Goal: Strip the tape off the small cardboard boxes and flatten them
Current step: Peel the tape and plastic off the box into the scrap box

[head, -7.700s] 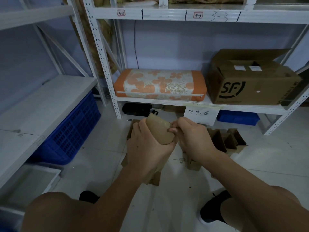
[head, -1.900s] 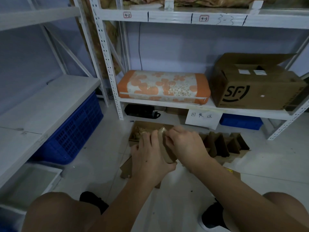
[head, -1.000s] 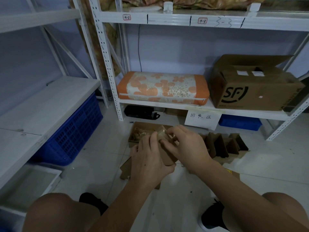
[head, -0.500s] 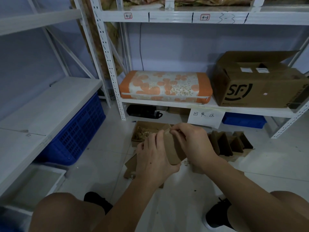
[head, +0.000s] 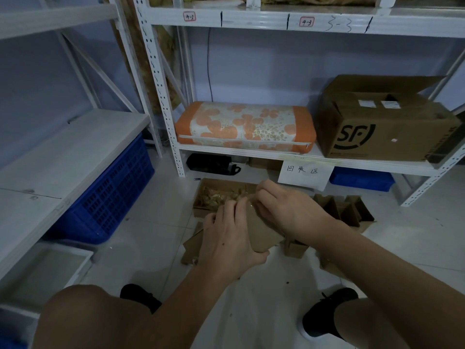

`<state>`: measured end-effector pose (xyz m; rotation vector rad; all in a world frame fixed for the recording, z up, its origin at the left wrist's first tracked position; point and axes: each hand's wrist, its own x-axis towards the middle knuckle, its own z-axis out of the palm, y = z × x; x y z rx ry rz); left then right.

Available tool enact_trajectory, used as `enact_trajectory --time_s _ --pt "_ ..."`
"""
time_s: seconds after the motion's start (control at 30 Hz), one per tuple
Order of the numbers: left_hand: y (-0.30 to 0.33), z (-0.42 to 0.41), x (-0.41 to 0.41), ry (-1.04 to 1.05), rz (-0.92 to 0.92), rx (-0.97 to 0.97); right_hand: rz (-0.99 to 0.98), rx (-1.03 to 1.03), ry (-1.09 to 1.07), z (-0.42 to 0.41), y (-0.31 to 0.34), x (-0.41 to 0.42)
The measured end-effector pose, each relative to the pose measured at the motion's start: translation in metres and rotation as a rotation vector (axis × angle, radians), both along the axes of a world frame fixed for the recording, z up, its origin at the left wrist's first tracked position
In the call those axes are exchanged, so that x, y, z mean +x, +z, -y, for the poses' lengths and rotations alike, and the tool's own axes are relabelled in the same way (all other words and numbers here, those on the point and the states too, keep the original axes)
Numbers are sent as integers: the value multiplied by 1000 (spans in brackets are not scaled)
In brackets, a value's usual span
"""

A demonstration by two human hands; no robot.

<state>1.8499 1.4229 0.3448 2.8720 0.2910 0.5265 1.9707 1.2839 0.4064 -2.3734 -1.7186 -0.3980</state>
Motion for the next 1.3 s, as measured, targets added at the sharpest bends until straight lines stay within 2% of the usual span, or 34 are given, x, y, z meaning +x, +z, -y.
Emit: enact_trajectory --time_s 0.13,0.27,0.43,0.53,0.73,0.87,0.97,1.2,1.3 --pt "7 0 3 -27 -72 -65 -49 -43 -29 -4 3 5" --pt "3 0 5 -43 -4 6 -102 -25 -81 -4 3 3" --pt "-3 2 4 -76 39 18 -263 130 -211 -5 -6 -6" --pt "-8 1 2 -65 36 5 -358 173 -218 -1 -8 -11" --pt "-14 -4 -1 -45 64 -5 -313 140 -96 5 -6 -12" --pt "-11 -4 2 -22 86 24 -200 133 -137 -2 -5 -11" --pt "-10 -3 3 -22 102 30 -199 163 -208 -10 -5 -15" --pt "-10 -2 1 26 156 -24 -539 471 -346 -19 -4 -28" --pt "-10 -4 0 48 151 -91 -659 553 -336 -20 -4 -31"
